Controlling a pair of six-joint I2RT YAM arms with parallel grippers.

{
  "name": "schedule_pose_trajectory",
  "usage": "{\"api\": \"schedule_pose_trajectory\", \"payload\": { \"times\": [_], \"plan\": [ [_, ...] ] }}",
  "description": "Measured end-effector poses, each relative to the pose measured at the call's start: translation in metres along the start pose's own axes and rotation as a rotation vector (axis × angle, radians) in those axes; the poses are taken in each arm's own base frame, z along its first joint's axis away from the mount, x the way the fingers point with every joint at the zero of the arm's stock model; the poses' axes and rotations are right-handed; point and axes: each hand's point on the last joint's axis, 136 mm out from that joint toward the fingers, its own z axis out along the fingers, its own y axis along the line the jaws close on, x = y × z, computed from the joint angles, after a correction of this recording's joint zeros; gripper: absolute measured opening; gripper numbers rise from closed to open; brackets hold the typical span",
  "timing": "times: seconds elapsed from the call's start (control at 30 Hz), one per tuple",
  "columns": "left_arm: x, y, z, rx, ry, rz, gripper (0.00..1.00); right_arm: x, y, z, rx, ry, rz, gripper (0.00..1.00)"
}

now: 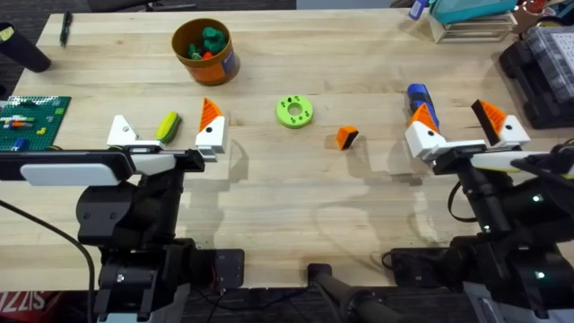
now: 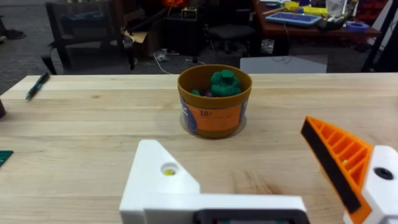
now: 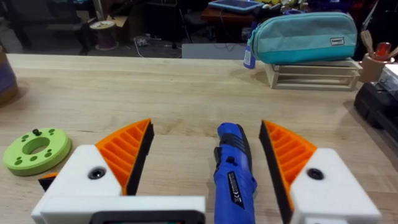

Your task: Pick up the gripper from the table and insert it into the empty holder that is missing its gripper. Then pick up a screw, insert it into the mounting hole, and use the screwdriver to tighten it. Finally, clean up the table by picking up the vegetable and placing it into the bucket.

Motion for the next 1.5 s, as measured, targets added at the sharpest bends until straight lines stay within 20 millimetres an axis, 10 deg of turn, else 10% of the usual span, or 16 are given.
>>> {"api": "schedule_pose_trajectory", "payload": {
  "times": [0.7, 0.9, 1.2, 1.5],
  "plan": [
    [-0.003, 0.005, -0.009, -0.028, 0.143, 0.052, 0.985, 0.005, 0.001, -0.009, -0.003, 0.121, 0.024, 0.994],
    [-0.047, 0.005, -0.008, -0.023, 0.303, 0.083, 0.985, -0.031, 0.002, -0.017, -0.001, 0.251, 0.032, 0.994],
    [-0.06, 0.006, 0.015, 0.053, 0.755, 0.242, 0.985, -0.08, 0.003, -0.004, -0.002, 0.543, 0.046, 0.994],
    [-0.008, 0.031, 0.03, 0.113, 1.13, 0.314, 0.985, -0.089, 0.002, 0.016, -0.001, 0.62, 0.048, 0.994]
  ]
}}
